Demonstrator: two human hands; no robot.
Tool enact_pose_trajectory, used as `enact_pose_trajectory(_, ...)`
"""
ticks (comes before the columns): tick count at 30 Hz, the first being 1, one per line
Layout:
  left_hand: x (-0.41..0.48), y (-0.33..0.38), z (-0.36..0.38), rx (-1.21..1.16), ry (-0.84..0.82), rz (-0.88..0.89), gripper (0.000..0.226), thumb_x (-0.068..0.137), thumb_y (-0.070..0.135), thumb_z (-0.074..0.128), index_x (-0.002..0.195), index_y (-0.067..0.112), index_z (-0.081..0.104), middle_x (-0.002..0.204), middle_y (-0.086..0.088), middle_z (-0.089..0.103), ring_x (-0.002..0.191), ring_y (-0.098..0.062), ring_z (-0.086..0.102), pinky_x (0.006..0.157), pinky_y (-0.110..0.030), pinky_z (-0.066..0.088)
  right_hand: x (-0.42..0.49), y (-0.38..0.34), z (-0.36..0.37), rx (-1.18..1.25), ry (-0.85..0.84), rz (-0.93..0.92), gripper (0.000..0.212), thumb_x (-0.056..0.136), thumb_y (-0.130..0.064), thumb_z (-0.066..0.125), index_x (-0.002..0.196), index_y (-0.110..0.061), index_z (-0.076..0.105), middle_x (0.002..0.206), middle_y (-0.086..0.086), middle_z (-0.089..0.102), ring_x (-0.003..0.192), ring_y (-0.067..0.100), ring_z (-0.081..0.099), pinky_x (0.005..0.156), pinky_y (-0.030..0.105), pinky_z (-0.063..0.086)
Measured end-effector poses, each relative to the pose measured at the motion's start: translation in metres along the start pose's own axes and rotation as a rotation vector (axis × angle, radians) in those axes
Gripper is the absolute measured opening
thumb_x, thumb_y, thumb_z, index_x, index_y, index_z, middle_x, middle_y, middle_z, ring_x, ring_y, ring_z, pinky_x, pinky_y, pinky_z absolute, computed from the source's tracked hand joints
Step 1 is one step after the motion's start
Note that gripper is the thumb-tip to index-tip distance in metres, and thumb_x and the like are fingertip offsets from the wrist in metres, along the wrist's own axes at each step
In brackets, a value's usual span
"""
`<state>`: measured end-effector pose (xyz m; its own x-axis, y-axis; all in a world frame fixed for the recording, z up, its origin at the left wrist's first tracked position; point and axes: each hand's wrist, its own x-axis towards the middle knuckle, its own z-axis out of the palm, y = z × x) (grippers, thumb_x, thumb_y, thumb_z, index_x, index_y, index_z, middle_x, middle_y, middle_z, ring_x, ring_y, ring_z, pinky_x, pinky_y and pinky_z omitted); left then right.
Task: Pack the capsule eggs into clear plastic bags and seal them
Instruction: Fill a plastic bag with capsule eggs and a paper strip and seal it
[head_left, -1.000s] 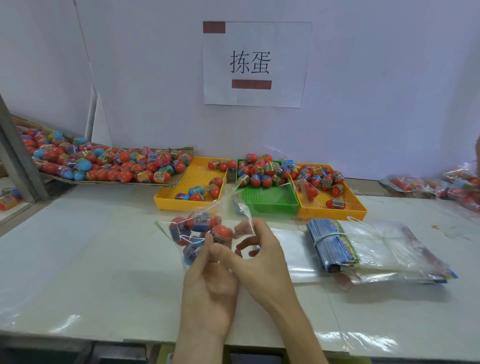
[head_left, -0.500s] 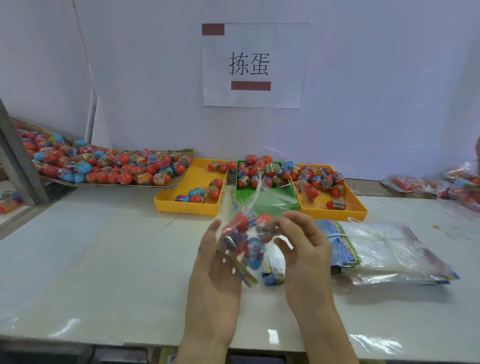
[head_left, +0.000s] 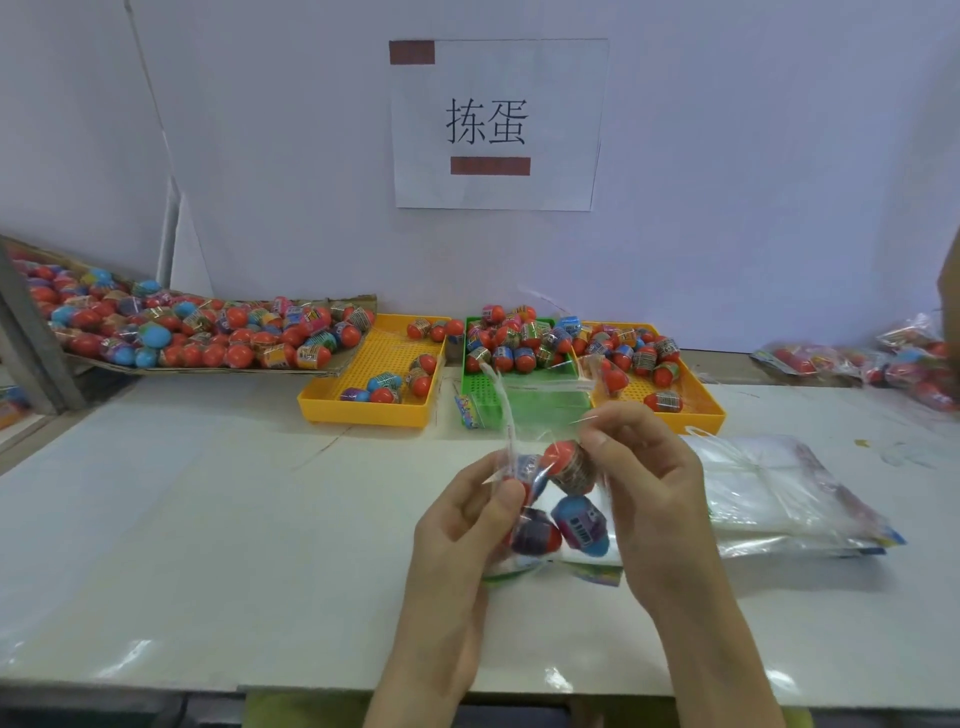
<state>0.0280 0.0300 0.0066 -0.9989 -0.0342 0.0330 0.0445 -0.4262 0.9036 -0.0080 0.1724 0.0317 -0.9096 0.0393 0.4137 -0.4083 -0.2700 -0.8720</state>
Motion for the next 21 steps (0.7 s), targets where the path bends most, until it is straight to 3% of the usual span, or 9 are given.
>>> enact_pose_trajectory(3,-0.001,-0.002,0.003,0.056,0.027,0.04,0.056,0.061,0.06,0.083,0.11,0.035,0.074,0.108,0.001,0.076,0.103,-0.023,0.073,0.082,-0.035,0.061,0.0,-0.005,-0.007,-0.104,-0.078,-0.014,0.017,0.081,-0.01,0.077,0.087,-0.026,0.074,0.08,-0.003,0.063,0.08,0.013,0.058,0.073,0.025,0.053)
enact_pose_trajectory(5,0.001,-0.005,0.002,0.066,0.072,0.063,0.051,0.064,0.053,0.086,0.109,0.033,0.074,0.105,0.0,0.077,0.102,-0.022,0.073,0.084,-0.036,0.061,0.0,-0.005,-0.008,-0.141,-0.083,-0.004,0.025,0.079,-0.005,0.076,0.091,-0.027,0.075,0.077,-0.003,0.06,0.078,0.012,0.058,0.07,0.024,0.053)
enact_pose_trajectory(9,0.001,-0.006,0.001,0.077,0.123,0.111,0.034,0.071,0.044,0.073,0.104,0.037,0.077,0.1,0.003,0.078,0.096,-0.017,0.075,0.072,-0.026,0.061,0.001,-0.002,-0.004,-0.194,-0.022,0.045,0.032,0.087,0.001,0.072,0.096,-0.029,0.076,0.076,-0.001,0.059,0.076,0.014,0.061,0.07,0.024,0.055)
enact_pose_trajectory(12,0.002,-0.009,0.001,0.065,0.193,0.125,0.032,0.074,0.046,0.068,0.102,0.035,0.08,0.1,0.002,0.078,0.097,-0.02,0.075,0.073,-0.031,0.062,0.0,-0.001,0.0,-0.229,-0.014,0.131,0.013,0.084,-0.018,0.077,0.089,-0.03,0.074,0.084,0.004,0.069,0.083,0.019,0.07,0.066,0.023,0.056)
enact_pose_trajectory(15,0.003,-0.008,-0.001,-0.014,0.25,0.1,0.036,0.075,0.054,0.061,0.098,0.035,0.081,0.102,0.0,0.078,0.094,-0.022,0.075,0.069,-0.031,0.061,-0.001,0.002,0.002,-0.226,0.035,0.128,0.018,0.088,-0.01,0.073,0.08,-0.026,0.074,0.079,0.001,0.074,0.076,0.015,0.072,0.065,0.022,0.056)
enact_pose_trajectory(18,0.001,-0.005,0.0,-0.09,0.3,0.112,0.033,0.084,0.046,0.057,0.097,0.03,0.082,0.103,-0.001,0.079,0.092,-0.015,0.075,0.07,-0.025,0.059,0.0,0.001,0.0,-0.204,0.113,0.095,0.023,0.089,-0.006,0.071,0.08,-0.027,0.077,0.08,0.001,0.075,0.075,0.015,0.071,0.068,0.026,0.059)
enact_pose_trajectory(21,0.001,-0.006,-0.002,-0.125,0.468,0.187,0.029,0.093,0.038,0.058,0.106,0.023,0.08,0.082,0.003,0.073,0.07,-0.007,0.067,0.068,-0.023,0.052,0.0,0.0,-0.004,-0.186,0.108,0.105,0.024,0.089,-0.005,0.071,0.081,-0.026,0.078,0.081,0.0,0.075,0.077,0.015,0.071,0.07,0.028,0.059)
